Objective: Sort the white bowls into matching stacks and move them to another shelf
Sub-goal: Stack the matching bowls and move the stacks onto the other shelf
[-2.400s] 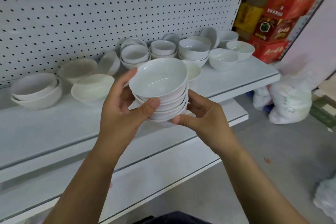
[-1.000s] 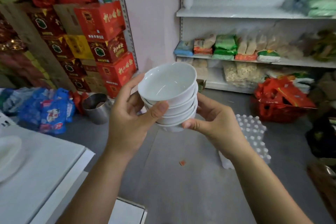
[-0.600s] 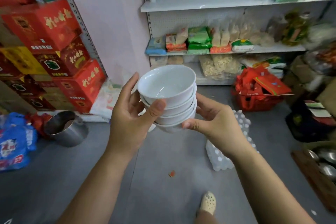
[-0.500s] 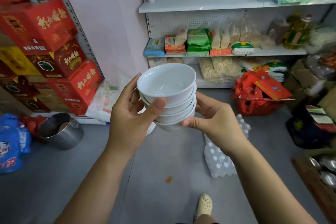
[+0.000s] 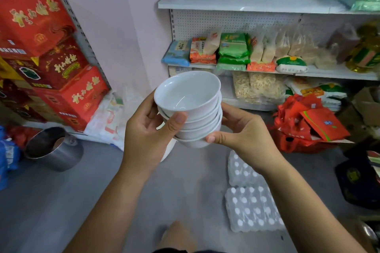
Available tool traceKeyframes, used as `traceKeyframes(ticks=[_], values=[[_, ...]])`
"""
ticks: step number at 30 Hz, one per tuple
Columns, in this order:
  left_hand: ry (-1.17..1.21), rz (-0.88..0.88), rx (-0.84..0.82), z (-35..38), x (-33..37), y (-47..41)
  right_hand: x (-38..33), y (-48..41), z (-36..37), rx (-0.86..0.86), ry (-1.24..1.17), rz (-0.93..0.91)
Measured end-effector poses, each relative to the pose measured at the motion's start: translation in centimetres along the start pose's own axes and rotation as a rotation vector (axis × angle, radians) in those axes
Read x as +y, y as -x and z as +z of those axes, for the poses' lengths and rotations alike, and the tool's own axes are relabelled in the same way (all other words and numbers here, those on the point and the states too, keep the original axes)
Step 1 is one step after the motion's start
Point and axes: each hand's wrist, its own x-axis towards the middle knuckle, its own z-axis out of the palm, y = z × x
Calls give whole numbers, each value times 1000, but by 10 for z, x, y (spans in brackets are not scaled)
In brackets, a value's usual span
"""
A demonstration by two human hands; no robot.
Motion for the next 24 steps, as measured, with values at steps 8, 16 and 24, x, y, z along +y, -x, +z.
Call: traceKeyframes(ticks=[8,16,24], values=[[-5,-2,-30,-1,-51,-116,38,-117,-21,29,-6,2],[-6,28,-136,-34,-76,-295,55,-283,-13,116,-127,-43],[18,-50,-244,-36,-122,-412,87,-373,-26,273,-146,-6]])
